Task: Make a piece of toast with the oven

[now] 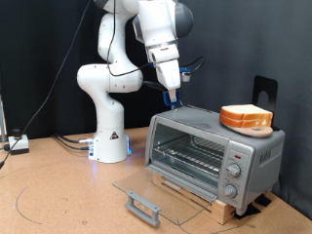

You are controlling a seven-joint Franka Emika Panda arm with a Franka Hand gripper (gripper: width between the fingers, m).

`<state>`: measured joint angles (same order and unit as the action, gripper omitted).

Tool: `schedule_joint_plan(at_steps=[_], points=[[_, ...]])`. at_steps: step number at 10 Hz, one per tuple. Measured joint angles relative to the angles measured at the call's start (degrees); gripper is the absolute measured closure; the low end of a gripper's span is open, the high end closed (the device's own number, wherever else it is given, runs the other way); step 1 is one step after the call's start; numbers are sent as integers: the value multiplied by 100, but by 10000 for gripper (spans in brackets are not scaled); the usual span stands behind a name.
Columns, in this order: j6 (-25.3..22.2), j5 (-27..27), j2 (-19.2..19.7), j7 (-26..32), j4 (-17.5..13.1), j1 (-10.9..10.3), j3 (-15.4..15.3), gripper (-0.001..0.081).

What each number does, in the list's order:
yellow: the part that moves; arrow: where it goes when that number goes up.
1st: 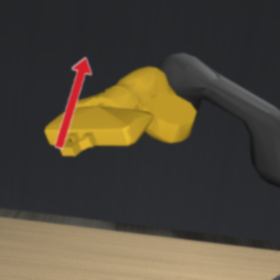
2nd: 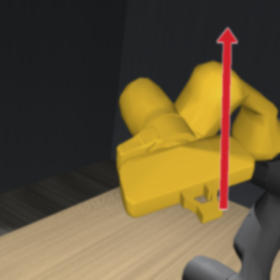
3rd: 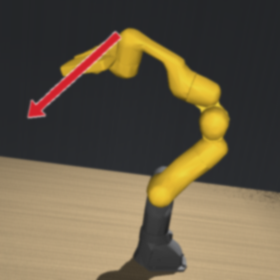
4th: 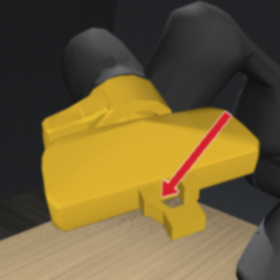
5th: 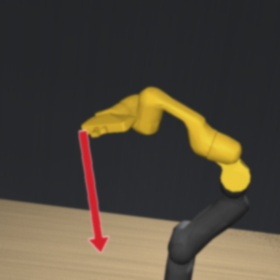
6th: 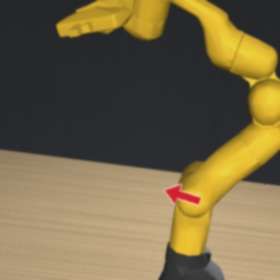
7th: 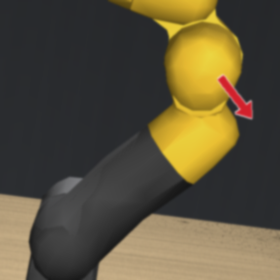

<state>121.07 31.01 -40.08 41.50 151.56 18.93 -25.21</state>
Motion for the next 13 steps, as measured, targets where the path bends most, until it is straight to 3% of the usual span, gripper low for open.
schedule_joint_plan(at_steps=[6,13], points=[[156,314,149,-348,-84,-10,-384,413],[398,316,712,-669,-390,11,-570,413]])
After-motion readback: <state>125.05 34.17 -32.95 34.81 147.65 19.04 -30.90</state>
